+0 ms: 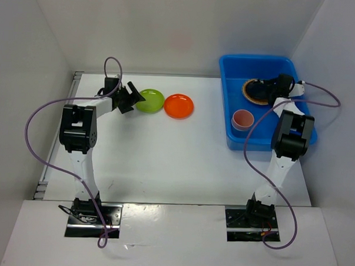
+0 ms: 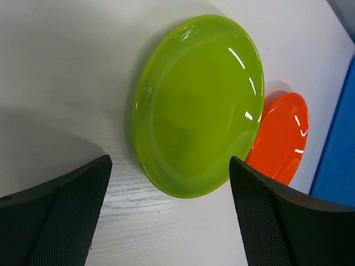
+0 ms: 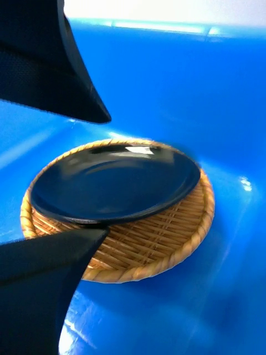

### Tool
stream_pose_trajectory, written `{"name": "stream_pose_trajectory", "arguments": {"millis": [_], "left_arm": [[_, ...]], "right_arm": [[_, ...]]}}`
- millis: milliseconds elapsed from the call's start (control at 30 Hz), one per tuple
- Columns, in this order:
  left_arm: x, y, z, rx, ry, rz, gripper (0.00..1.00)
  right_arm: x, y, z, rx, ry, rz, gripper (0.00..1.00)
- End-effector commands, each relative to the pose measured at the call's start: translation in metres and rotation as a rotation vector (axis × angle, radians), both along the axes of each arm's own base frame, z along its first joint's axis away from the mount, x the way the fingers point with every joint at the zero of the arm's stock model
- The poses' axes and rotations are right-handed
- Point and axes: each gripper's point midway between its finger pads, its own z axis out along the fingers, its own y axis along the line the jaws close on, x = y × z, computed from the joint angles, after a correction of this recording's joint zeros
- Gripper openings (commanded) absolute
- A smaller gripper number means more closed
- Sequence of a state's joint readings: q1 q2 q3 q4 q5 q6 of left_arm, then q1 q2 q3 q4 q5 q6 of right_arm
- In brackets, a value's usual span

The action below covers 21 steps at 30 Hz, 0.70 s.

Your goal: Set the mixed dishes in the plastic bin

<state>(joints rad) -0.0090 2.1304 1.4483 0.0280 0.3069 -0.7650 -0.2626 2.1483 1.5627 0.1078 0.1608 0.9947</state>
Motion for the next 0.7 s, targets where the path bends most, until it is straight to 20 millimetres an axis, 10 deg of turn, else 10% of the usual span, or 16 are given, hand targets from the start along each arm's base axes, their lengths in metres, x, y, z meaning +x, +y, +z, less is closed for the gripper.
{"name": "stream_pose_trajectory", "arguments": {"millis": [0, 267, 667], "left_arm": [[0.004, -0.004, 0.000, 0.052, -0.005, -0.030, 0.93], [-0.005, 0.006, -0.001, 0.151, 0.020, -0.032, 0.93], [-0.005, 0.006, -0.025, 0.025, 0.030, 0.058, 0.69]], "right_arm": [[-0.004, -0.016, 0.000, -0.011, 0.076, 0.021, 0.82], [-0.059, -0.009, 0.001, -0.095, 0.256, 0.076, 0.87], [-0.137, 0.051, 0.167, -0.258, -0.156, 0.244, 0.91]]}}
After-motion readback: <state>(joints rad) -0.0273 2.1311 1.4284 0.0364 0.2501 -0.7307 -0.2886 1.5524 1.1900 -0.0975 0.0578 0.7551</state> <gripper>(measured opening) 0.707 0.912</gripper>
